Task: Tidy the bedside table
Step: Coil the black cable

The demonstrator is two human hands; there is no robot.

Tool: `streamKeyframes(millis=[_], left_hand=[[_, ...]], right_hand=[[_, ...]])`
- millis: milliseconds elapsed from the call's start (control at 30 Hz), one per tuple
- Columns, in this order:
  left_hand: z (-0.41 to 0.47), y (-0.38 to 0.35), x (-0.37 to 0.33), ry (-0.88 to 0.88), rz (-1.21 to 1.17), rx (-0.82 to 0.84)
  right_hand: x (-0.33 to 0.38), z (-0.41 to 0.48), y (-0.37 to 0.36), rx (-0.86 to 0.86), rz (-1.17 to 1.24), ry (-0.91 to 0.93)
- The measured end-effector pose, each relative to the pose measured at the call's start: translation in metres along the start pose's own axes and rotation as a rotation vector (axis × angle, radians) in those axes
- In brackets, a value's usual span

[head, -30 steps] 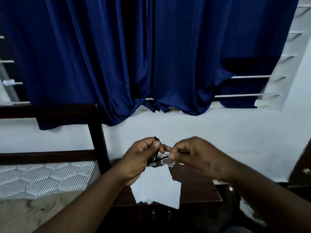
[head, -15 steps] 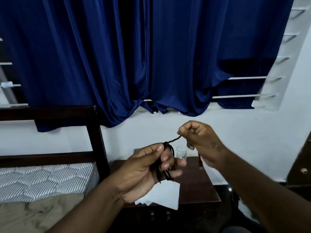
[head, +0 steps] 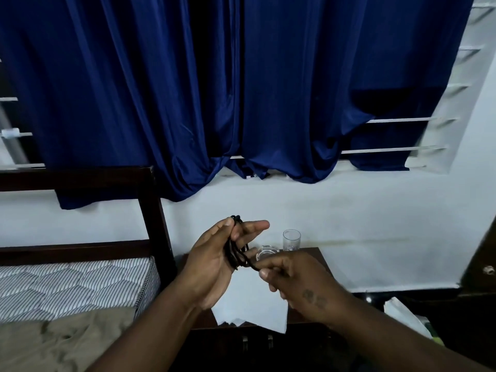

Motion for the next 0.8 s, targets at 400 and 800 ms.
streamKeyframes(millis=[400, 800], left_hand=[[-0.006, -0.005, 0.008, 0.065, 0.207, -0.181], [0.0, -0.008, 0.013, 0.039, 0.222, -0.271]], right_hand=[[0.018, -0.005, 0.004, -0.019, 0.407, 0.22], [0.021, -0.01, -0.008, -0.339, 0.342, 0.321]])
Point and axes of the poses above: each hand's wrist, its own z-axis towards the middle knuckle, its own y-axis out of the back of the hand, x = y × z, the point moved 4 cm from there along z, towards the middle knuckle, and after that the axes turned 1 degree about x, right-handed, at the moved point
